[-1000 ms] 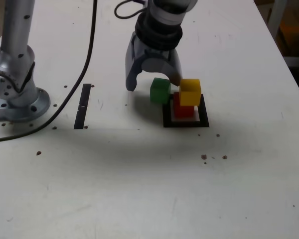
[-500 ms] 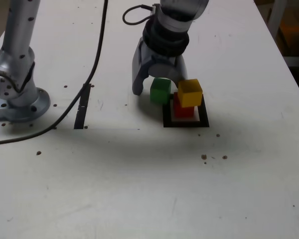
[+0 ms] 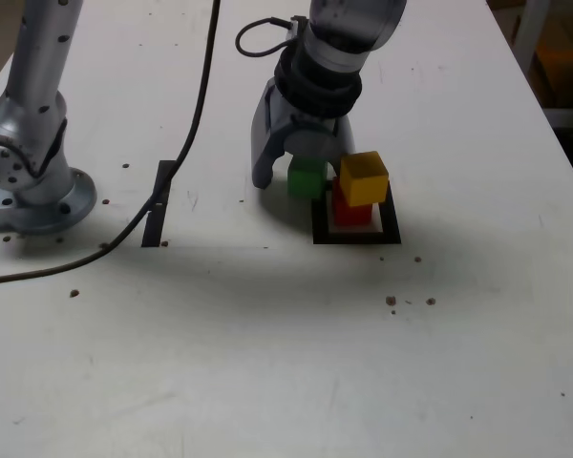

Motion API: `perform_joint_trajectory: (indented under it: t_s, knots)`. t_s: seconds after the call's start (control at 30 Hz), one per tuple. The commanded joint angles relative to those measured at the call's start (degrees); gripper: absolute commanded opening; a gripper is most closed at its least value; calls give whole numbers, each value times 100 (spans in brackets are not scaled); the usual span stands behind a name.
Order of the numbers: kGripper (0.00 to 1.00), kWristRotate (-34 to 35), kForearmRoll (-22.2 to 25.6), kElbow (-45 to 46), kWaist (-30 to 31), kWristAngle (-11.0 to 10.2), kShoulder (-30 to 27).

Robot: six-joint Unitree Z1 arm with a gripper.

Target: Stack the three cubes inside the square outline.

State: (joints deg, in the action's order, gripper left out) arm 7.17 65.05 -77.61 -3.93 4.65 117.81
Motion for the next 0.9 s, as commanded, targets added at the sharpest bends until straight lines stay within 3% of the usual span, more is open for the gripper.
perform_joint_trajectory:
  t_s: [0.0,0.2,0.37,0.87]
  knots:
    - [95,4,14,-15,-17,-18,10]
    - [90,4,23,-23,-21,-3,-21]
    - [65,89,77,-65,-21,-124,-68]
    - [36,166,21,-61,-64,-206,-189]
